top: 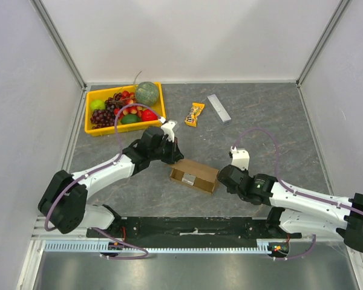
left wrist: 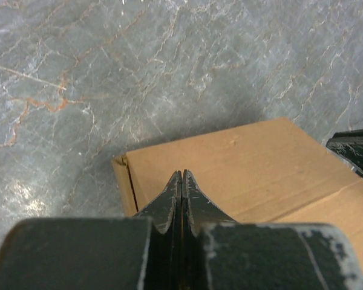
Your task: Fold the paper box
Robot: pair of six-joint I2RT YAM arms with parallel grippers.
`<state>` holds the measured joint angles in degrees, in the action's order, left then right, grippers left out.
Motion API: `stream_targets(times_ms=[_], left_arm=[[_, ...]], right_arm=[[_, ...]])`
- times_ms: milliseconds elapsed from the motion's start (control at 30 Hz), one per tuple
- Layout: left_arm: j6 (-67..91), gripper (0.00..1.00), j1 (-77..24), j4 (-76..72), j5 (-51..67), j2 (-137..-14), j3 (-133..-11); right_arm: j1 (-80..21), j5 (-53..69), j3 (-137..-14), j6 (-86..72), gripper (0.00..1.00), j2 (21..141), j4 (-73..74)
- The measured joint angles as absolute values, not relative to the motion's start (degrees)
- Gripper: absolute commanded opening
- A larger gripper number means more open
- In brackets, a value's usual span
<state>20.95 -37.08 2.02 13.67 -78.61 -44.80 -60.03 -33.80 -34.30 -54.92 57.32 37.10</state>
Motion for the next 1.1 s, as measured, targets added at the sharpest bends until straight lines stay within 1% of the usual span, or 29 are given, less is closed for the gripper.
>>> stream_targets(times_ms=[400, 800, 1100], left_arm=[[21.5, 0.02, -37.1, -0.9, 14.2, -70.7, -35.9], [23.9, 0.02, -38.1, -7.0, 14.1, -68.7, -30.2], [25.3, 0.02, -38.4, -7.6, 14.1, -68.1, -26.0]], right_arm=[[-59.0, -24.9, -30.3, -54.9, 0.17, 61.1, 28.8], [-57.0, -19.2, -26.0, -54.9, 0.17, 63.1, 20.0], [-55.2, -15.8, -23.5, -54.9, 0.16, 63.1, 13.5]])
